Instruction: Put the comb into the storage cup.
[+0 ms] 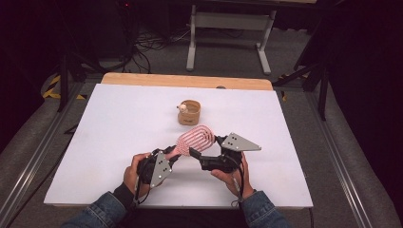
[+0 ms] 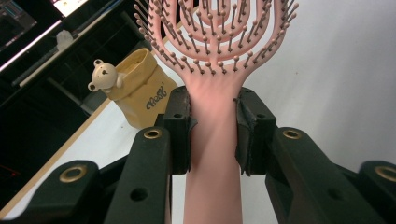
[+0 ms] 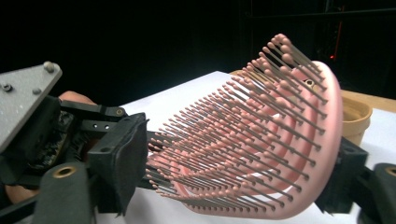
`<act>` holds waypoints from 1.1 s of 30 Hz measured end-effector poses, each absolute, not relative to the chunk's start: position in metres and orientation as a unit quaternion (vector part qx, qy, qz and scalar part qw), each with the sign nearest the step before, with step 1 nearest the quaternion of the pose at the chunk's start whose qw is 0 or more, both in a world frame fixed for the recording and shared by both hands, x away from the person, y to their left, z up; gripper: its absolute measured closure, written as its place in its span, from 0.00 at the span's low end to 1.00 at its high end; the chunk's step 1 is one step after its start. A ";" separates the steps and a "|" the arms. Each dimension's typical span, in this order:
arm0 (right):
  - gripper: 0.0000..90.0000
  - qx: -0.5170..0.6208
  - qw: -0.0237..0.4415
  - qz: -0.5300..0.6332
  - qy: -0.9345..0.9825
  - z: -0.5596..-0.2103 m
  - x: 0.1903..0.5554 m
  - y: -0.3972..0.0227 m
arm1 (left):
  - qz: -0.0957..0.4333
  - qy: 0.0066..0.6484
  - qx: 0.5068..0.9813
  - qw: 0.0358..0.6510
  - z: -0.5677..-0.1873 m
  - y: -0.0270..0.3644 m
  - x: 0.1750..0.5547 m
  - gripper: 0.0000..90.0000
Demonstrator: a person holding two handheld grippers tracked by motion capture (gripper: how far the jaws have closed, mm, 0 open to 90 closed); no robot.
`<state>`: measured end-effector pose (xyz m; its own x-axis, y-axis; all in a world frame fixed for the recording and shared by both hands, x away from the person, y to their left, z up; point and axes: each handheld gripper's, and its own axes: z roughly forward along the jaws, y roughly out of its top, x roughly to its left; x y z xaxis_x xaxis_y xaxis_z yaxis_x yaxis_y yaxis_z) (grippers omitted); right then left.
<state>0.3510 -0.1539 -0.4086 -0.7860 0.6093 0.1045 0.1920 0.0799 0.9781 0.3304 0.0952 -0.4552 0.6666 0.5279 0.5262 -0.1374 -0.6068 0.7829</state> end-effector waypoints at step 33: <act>0.69 0.240 0.147 0.618 0.734 -0.409 0.339 -0.143 | 0.434 0.084 0.808 0.390 -0.460 0.091 0.329 0.78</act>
